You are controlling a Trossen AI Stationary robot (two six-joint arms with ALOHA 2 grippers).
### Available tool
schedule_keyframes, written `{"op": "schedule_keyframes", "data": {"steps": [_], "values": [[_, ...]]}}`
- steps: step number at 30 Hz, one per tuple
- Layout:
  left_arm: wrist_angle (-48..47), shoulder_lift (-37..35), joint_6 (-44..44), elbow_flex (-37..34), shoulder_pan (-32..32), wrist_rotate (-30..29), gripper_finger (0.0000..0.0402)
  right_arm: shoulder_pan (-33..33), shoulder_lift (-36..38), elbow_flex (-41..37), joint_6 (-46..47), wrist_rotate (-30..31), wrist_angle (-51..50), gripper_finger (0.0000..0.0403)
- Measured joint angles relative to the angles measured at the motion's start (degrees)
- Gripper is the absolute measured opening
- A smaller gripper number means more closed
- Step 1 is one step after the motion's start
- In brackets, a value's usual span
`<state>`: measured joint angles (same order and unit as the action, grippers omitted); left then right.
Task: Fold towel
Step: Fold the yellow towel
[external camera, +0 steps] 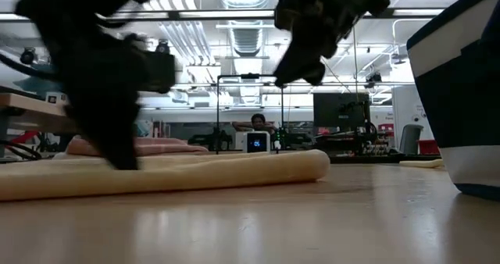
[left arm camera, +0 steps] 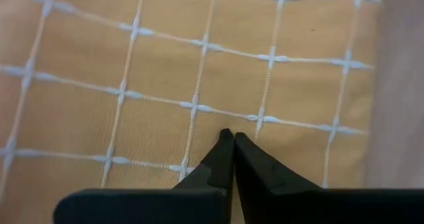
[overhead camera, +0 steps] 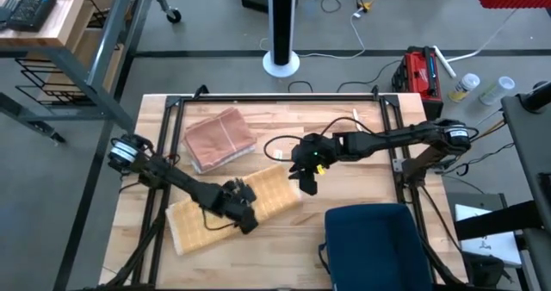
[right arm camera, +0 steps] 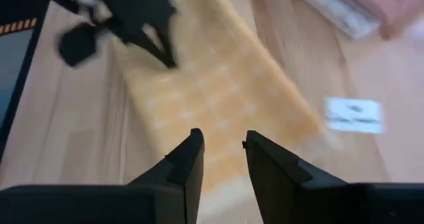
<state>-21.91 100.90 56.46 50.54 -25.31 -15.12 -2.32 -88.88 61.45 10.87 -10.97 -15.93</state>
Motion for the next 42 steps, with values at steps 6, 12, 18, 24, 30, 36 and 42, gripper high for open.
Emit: {"op": "schedule_keyframes", "data": {"steps": [6, 12, 18, 24, 30, 36, 42], "values": [[-8.2, -5.2, 9.3, -0.9, -5.5, 1.3, 0.0001, -1.7, -3.4, -0.4, 5.1, -4.2, 1.9, 0.009], [-7.1, -10.0, 13.4, -0.9, -8.6, -9.5, 0.0, -1.4, -10.2, 0.6, 11.9, -4.0, 9.6, 0.0094], [2.8, -7.0, 6.9, -1.3, -6.9, -14.0, 0.0, -1.3, -17.6, 4.5, 14.5, -4.0, 5.4, 0.0142], [5.3, -0.2, 6.0, -1.6, -4.4, -13.9, 0.0, -1.3, -22.8, 9.2, 14.8, -3.6, -1.1, 0.0197], [6.4, 2.6, 8.1, -1.3, -3.5, -13.1, 0.0, -0.9, -24.4, 11.2, 13.5, 0.1, -4.8, 0.0233], [6.4, 2.6, 9.0, -1.4, -3.5, -12.4, 0.0, 0.0, -25.2, 11.3, 12.9, -1.0, -3.3, 0.0251], [6.8, 2.6, 9.7, -1.4, -3.5, -12.2, 0.0, 0.9, -26.2, 11.8, 13.9, -4.4, 1.6, 0.0253]]}}
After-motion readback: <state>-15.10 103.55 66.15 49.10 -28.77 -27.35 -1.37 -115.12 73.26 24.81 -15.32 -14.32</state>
